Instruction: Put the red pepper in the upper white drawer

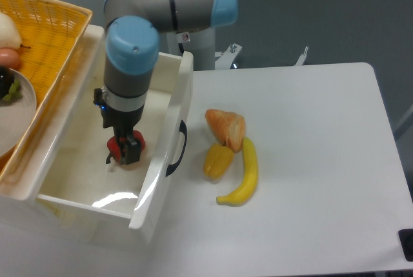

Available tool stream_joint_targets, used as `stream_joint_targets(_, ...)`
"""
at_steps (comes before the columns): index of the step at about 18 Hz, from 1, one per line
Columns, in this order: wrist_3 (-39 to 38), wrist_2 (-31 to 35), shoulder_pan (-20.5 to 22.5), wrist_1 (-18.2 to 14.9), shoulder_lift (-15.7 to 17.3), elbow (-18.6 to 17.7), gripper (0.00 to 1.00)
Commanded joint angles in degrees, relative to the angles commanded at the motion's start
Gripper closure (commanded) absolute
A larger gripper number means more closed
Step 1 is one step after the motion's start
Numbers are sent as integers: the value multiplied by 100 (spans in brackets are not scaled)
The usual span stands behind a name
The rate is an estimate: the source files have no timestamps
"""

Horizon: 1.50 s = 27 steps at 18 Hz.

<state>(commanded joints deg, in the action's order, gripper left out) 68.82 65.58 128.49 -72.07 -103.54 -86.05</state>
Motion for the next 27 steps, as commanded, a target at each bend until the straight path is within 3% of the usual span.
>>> stream_joint_targets(10,-939,-774,361,17,202,114,0)
stream_joint_targets(14,-2255,-1011,642,500,202,123,0)
stream_joint_targets(16,-2785,-1021,826,571,211,158,0)
stream_joint_targets(27,-2858,-924,2179,597,176,141,0)
